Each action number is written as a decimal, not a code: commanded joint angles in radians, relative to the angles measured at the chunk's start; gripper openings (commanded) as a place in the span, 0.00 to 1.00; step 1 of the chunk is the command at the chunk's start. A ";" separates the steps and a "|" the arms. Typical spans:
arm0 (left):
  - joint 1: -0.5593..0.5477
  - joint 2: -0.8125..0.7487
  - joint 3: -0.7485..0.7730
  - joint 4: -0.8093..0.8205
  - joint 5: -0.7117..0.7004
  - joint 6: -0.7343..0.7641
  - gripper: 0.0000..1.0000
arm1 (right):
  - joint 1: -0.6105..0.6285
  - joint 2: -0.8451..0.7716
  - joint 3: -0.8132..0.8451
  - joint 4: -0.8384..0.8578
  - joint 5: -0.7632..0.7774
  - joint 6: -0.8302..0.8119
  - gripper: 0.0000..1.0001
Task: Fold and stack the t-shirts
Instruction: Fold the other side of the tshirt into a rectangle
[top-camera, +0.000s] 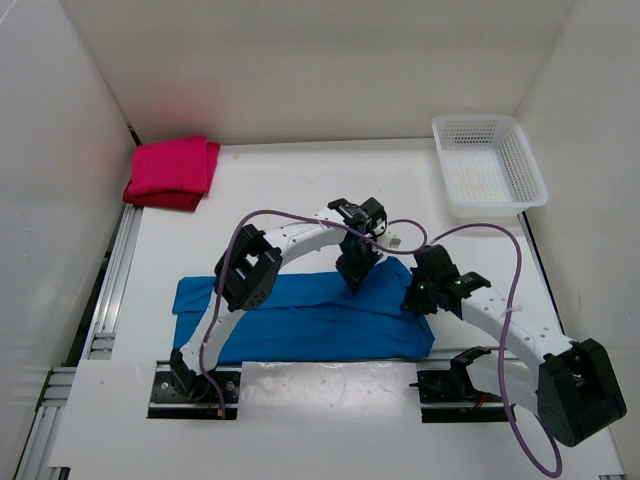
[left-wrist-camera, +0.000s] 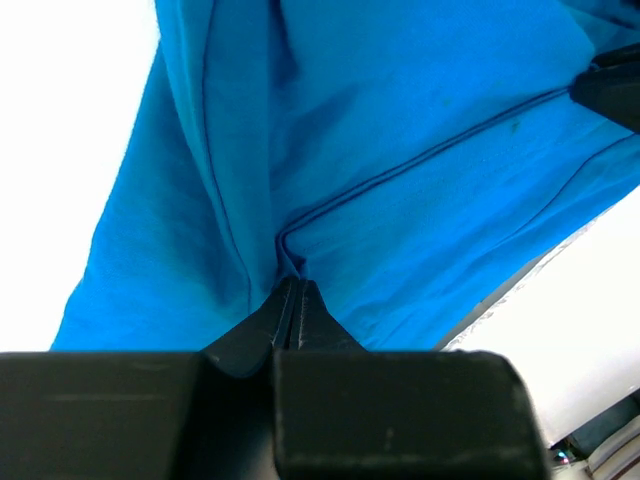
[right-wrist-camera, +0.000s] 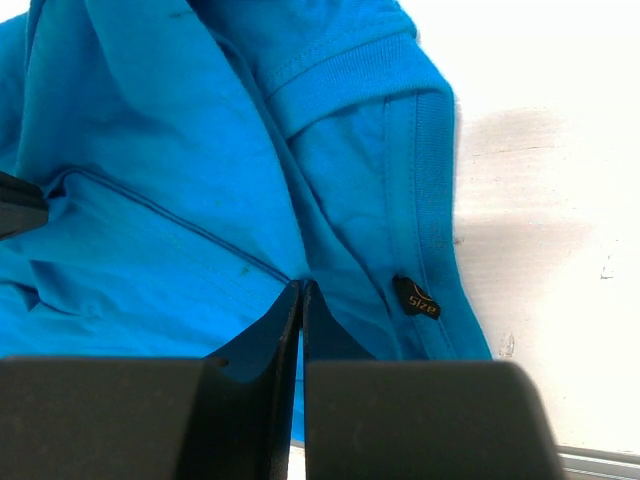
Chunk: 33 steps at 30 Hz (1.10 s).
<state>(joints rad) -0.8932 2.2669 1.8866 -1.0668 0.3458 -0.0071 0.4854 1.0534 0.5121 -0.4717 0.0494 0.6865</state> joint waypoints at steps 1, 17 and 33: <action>-0.010 -0.102 -0.004 0.031 0.010 0.007 0.10 | -0.002 -0.010 0.028 -0.027 0.009 -0.024 0.00; -0.001 -0.287 -0.168 0.002 0.113 0.007 0.10 | 0.027 -0.202 0.042 -0.157 -0.034 -0.073 0.00; -0.010 -0.285 -0.290 -0.042 0.136 0.007 0.10 | 0.108 -0.239 -0.076 -0.185 -0.063 0.002 0.03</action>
<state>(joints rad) -0.8989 2.0327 1.5898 -1.1023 0.4553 -0.0074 0.5827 0.8257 0.4637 -0.6273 -0.0307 0.6735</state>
